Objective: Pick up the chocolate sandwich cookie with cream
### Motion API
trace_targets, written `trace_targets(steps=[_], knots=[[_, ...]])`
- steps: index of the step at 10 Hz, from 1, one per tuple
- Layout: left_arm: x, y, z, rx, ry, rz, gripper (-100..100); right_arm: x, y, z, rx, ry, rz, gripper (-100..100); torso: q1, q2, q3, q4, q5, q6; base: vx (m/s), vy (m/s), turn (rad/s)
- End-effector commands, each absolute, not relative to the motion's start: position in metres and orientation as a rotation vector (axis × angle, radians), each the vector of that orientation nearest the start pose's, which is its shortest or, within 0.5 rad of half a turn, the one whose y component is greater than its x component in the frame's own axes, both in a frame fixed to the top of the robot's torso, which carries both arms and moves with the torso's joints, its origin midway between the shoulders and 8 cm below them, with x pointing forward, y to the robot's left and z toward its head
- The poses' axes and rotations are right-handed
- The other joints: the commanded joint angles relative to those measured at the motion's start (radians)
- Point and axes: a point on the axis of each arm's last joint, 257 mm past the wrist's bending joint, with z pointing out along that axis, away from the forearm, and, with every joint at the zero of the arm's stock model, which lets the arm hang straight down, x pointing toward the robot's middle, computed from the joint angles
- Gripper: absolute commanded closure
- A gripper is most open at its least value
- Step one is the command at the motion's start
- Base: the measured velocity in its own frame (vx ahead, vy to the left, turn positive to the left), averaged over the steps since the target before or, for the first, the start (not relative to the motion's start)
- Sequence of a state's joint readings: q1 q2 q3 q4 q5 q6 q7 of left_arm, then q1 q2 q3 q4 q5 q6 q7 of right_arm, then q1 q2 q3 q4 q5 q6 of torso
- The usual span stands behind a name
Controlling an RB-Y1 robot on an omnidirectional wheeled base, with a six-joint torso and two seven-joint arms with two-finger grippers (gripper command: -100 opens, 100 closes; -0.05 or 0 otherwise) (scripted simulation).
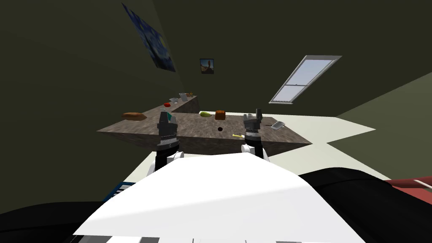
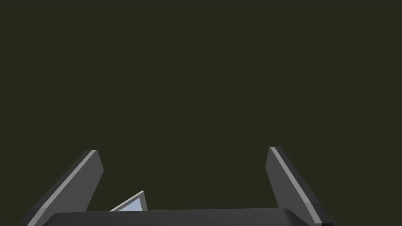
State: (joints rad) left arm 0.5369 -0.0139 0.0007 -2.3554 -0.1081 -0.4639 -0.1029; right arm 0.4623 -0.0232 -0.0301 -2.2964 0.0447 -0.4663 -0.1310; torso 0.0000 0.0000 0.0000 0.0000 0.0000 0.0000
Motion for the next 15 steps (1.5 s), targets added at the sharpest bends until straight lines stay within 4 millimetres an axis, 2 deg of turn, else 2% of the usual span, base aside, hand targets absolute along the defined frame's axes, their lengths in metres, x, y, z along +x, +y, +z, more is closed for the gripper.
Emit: trace_targets(steps=[1,6,9,10,12,13,14,15], knots=[[0.334,0.271,0.039,-0.556,0.681,-1.122,0,0.351,-0.276,0.036,0.63,0.642,1.38,-100,0.0,0.0,0.0,0.0,0.0,0.0,-0.012,-0.002,0.009],[0.334,0.271,0.039,-0.556,0.681,-1.122,0,0.367,-0.274,0.019,0.59,0.779,1.353,-100,0.0,0.007,0.004,0.002,0.0,0.0,-0.091,0.003,0.025],[0.334,0.271,0.039,-0.556,0.681,-1.122,0,0.382,-0.279,-0.01,0.591,0.899,1.307,-100,0.003,0.014,0.008,0.003,0.001,0.0,-0.199,0.049,0.098],[0.334,0.271,0.039,-0.556,0.681,-1.122,0,0.382,-0.278,-0.01,0.581,0.91,1.305,-100,0.004,0.013,0.008,0.003,0.001,0.0,-0.136,0.033,0.024],[0.334,0.271,0.039,-0.556,0.681,-1.122,0,0.391,-0.283,-0.042,0.584,1.018,1.258,-100,0.001,0.01,0.006,0.002,0.0,0.0,-0.155,0.039,0.158],[0.334,0.271,0.039,-0.556,0.681,-1.122,0,0.391,-0.282,-0.042,0.574,1.028,1.255,-100,0.002,0.011,0.006,0.002,0.0,0.0,-0.118,0.043,0.047],[0.334,0.271,0.039,-0.556,0.681,-1.122,0,0.394,-0.285,-0.06,0.575,1.089,1.227,-100,0.002,0.009,0.005,0.002,0.001,0.0,-0.12,0.056,0.122],[0.334,0.271,0.039,-0.556,0.681,-1.122,0,0.394,-0.285,-0.06,0.568,1.096,1.225,-100,0.003,0.008,0.005,0.002,0.001,0.0,-0.089,0.051,0.062]])
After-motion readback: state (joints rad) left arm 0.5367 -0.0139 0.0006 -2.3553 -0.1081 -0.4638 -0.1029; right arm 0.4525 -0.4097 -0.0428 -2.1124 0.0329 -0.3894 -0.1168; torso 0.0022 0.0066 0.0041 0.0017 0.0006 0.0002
